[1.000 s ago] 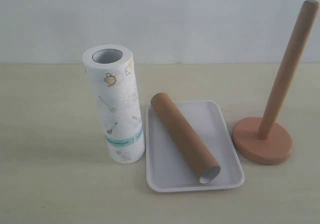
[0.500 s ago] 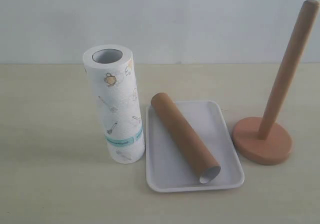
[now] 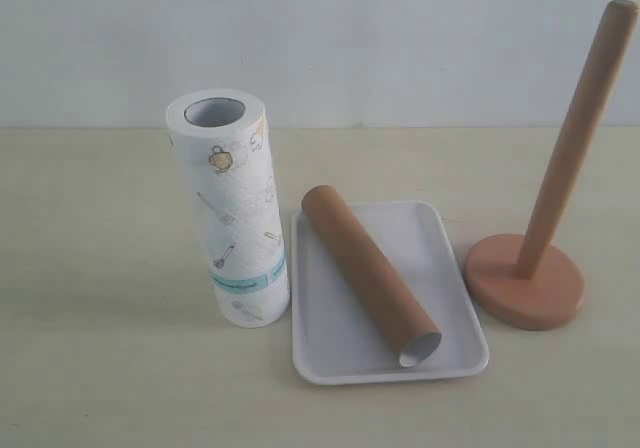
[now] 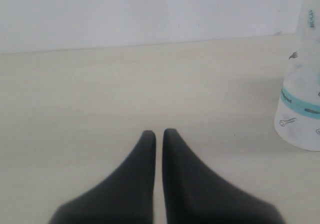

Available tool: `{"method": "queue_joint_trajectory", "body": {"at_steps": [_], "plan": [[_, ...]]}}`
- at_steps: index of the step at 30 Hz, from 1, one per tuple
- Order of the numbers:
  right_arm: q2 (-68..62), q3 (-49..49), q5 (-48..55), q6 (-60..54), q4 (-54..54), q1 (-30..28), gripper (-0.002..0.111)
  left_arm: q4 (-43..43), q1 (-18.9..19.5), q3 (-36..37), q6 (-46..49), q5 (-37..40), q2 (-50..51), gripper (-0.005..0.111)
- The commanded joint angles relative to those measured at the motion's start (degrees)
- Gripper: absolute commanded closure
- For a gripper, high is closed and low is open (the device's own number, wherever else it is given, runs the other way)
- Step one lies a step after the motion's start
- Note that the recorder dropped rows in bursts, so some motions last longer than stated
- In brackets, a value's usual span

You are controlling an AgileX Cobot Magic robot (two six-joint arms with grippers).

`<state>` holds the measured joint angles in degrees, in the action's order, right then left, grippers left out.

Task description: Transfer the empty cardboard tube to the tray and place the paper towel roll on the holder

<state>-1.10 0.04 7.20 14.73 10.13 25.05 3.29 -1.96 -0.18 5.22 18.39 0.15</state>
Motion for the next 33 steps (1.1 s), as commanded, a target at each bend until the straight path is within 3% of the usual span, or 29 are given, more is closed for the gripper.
{"method": "queue_joint_trajectory", "body": {"at_steps": [1,8,13,24,33], "plan": [[0.35,-0.04,-0.07,-8.91,-6.65,0.03,0.107,0.18,0.23,0.18,0.12,-0.34,-0.15,0.103],[0.35,-0.04,0.27,-8.79,-6.65,0.03,0.107,0.18,0.23,0.18,0.12,-0.34,-0.15,0.103],[0.51,-0.04,6.01,-9.32,-3.84,-0.26,0.107,0.18,0.23,0.18,0.12,-0.34,-0.15,0.103],[0.6,-0.04,11.94,-8.49,-3.58,-10.47,0.107,0.18,0.23,0.18,0.12,-0.34,-0.15,0.103],[0.6,-0.04,11.95,-8.49,-3.58,-11.34,0.107,0.18,0.23,0.18,0.12,-0.34,-0.15,0.103]]}}
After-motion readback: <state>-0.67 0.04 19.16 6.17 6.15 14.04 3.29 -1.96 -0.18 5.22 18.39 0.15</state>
